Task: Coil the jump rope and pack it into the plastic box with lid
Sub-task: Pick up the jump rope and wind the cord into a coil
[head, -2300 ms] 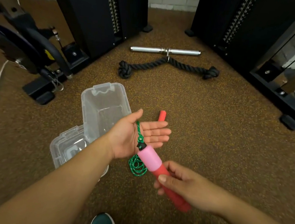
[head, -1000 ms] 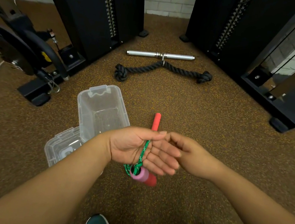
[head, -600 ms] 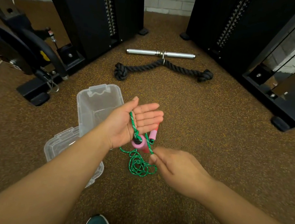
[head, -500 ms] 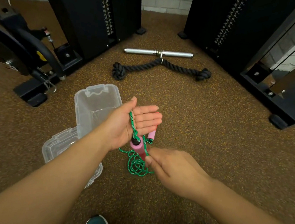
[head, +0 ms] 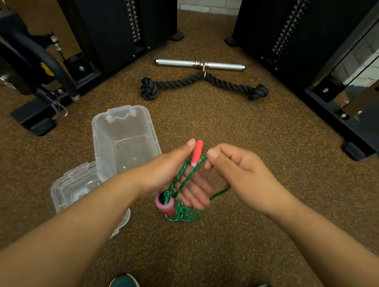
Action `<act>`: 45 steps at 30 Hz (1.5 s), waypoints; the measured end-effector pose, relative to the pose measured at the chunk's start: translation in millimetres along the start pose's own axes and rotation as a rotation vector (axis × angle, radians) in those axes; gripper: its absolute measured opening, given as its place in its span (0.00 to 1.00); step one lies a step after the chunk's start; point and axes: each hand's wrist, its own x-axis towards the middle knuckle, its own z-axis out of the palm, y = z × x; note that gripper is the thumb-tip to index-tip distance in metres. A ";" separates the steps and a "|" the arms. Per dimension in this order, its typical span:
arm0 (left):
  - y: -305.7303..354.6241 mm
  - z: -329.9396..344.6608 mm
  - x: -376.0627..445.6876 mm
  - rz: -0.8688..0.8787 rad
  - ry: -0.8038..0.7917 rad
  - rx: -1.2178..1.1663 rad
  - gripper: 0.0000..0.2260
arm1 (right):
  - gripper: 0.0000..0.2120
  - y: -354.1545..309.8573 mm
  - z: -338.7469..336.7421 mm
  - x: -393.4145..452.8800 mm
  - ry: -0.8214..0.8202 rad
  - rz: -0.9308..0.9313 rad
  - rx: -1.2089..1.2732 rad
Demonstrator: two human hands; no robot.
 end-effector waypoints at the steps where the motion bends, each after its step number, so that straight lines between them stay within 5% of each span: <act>1: 1.2 0.4 -1.2 -0.030 -0.054 0.020 0.44 | 0.13 4.8 -2.7 3.2 0.030 0.036 0.005; 4: 4.0 3.9 -4.1 -0.096 -0.182 0.064 0.43 | 0.16 19.9 -1.6 8.5 0.085 0.152 0.064; 9: 6.7 12.0 -11.7 -0.037 -0.203 0.078 0.19 | 0.16 28.6 7.2 9.2 0.063 0.208 0.106; 15: 14.7 -3.4 -4.4 0.202 0.025 -0.515 0.22 | 0.16 44.8 24.4 -1.8 0.042 0.204 -0.086; 20: 17.1 -12.9 0.8 0.354 0.290 -0.669 0.23 | 0.13 43.3 37.3 -14.2 -0.111 0.082 -0.392; 28: 10.6 -9.6 4.0 0.191 0.256 -0.224 0.44 | 0.12 23.0 42.2 -20.6 -0.179 -0.164 -0.495; 33: -8.2 4.5 6.2 0.071 0.163 0.136 0.44 | 0.13 9.7 27.9 -8.5 -0.078 -0.070 0.004; 36: -10.0 4.9 6.3 -0.005 -0.002 0.165 0.49 | 0.15 10.4 7.1 1.8 0.100 0.031 0.021; 40: 5.1 13.6 -4.5 0.013 -0.095 0.108 0.35 | 0.18 29.5 1.7 6.9 0.155 0.144 0.051; 45: 4.0 14.7 -5.7 0.176 0.001 -0.117 0.24 | 0.19 41.1 19.4 1.0 0.118 0.172 0.028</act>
